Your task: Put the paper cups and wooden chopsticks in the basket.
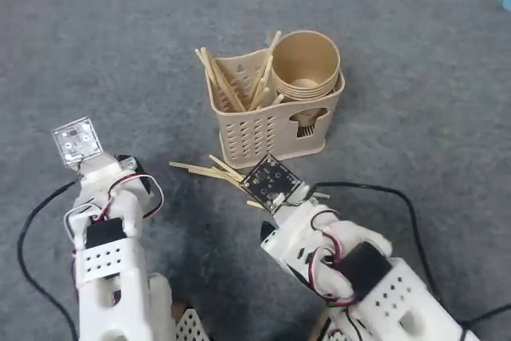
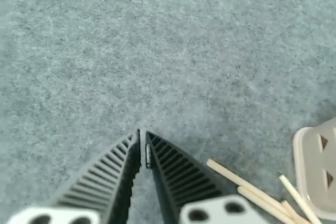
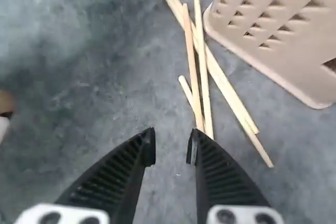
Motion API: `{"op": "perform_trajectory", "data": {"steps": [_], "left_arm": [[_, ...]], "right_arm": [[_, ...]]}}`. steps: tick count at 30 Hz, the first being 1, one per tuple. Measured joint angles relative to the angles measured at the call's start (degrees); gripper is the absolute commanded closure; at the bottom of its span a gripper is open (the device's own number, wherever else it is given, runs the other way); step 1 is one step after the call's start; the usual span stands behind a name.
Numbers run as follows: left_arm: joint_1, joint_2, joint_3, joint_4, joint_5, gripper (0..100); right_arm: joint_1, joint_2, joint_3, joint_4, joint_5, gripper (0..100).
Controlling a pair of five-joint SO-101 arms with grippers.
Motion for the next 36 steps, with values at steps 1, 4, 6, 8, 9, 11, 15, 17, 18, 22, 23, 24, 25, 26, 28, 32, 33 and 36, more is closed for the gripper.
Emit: {"op": "perform_trajectory", "data": {"steps": [1,4,6,8,9,11,15,17,18,22,23,24,25,26,28,32,33,36], "left_arm": [[-0.1,0.0,0.0,0.0,-0.2,99],[0.0,0.0,0.0,0.0,-3.0,99],[0.0,0.0,0.0,0.0,-4.1,99],[0.0,0.0,0.0,0.0,-4.4,99],[0.0,0.0,0.0,0.0,-4.6,99],[0.0,0.0,0.0,0.0,-4.6,99],[0.0,0.0,0.0,0.0,-4.6,99],[0.0,0.0,0.0,0.0,-4.6,99],[0.0,0.0,0.0,0.0,-4.6,99],[0.0,0.0,0.0,0.0,-4.6,99],[0.0,0.0,0.0,0.0,-4.6,99],[0.0,0.0,0.0,0.0,-4.6,99],[0.0,0.0,0.0,0.0,-4.6,99],[0.0,0.0,0.0,0.0,-4.6,99],[0.0,0.0,0.0,0.0,-4.6,99],[0.0,0.0,0.0,0.0,-4.6,99],[0.0,0.0,0.0,0.0,-4.6,99],[0.0,0.0,0.0,0.0,-4.7,99]], "right_arm": [[0.1,0.0,1.9,-2.2,-0.1,88.0],[0.0,0.0,6.2,-8.0,-2.3,88.0],[0.1,0.0,7.3,-10.7,-3.8,88.0],[0.2,0.0,7.7,-11.6,-4.4,88.0],[0.2,0.0,8.1,-11.9,-4.5,88.0],[0.2,0.0,9.1,-12.5,-4.5,88.0],[0.1,0.9,11.0,-15.2,-4.7,88.0],[0.1,3.8,11.2,-17.4,-4.7,88.0],[0.1,5.6,11.2,-19.0,-4.7,88.0],[0.0,15.2,11.2,-26.5,-4.7,88.0],[0.0,17.7,11.2,-28.7,-4.7,88.0],[0.0,20.0,11.2,-30.9,-4.7,88.0],[0.0,22.2,11.2,-33.1,-4.7,88.0],[0.0,24.4,11.2,-35.1,-4.7,88.0],[0.2,27.8,11.2,-38.2,-4.7,88.0],[3.8,31.7,11.2,-42.2,-3.9,88.0],[4.7,32.1,11.2,-42.8,-3.3,88.0],[6.5,32.7,11.2,-44.1,-2.2,88.0]]}}
